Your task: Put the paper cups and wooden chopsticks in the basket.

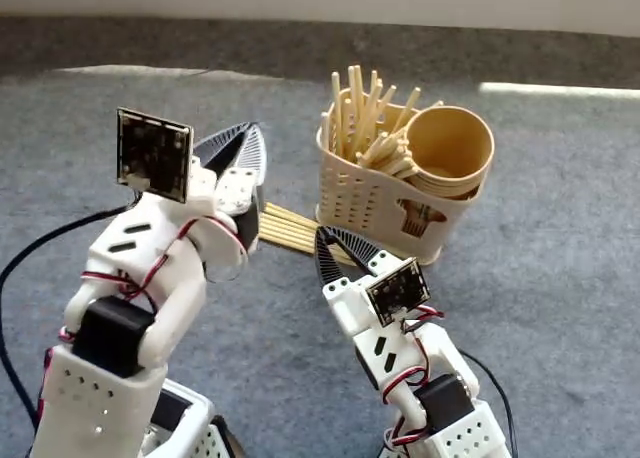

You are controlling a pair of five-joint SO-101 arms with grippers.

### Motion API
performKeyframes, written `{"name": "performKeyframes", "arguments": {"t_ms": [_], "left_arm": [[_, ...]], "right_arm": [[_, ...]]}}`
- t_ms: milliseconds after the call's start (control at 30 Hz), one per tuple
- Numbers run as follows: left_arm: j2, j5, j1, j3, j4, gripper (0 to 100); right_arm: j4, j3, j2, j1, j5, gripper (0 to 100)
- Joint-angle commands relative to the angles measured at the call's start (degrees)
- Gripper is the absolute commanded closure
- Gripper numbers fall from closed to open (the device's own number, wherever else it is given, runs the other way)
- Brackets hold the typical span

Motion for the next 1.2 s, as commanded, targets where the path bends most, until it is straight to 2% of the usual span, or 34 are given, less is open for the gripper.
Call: {"name": "performKeyframes", "arguments": {"t_ms": [0, 233, 367, 533, 733, 867, 1067, 1167], "left_arm": [[-1.5, 0.6, -5.1, -2.4, 2.3, 99], [-1.7, 1.3, -13.1, 6.3, 2.7, 99], [-1.2, 12.7, -17.1, 9.7, 4.3, 99], [1.0, 17.8, -17.5, 10.9, 7.2, 99], [13.7, 19.2, -17.5, 10.0, 6.9, 99], [22.0, 25.8, -17.9, 6.5, 7.3, 99], [32.5, 33.1, -17.5, 2.5, 7.2, 84], [37.0, 34.7, -17.5, 1.5, 7.1, 86]], "right_arm": [[0.2, 8.9, 0.4, -0.5, 0.7, 99.3], [0.2, 8.9, 0.4, -0.5, 0.7, 99.3], [0.2, 8.9, 0.4, -0.5, 0.7, 99.3], [0.2, 8.9, 0.4, -0.5, 0.7, 99.3], [0.2, 8.9, 0.4, -0.5, 0.7, 99.3], [0.2, 8.9, 0.4, -0.5, 0.7, 99.3], [0.2, 8.9, 0.4, -0.5, 0.7, 99.3], [0.2, 8.9, 0.4, -0.5, 0.7, 99.3]]}}
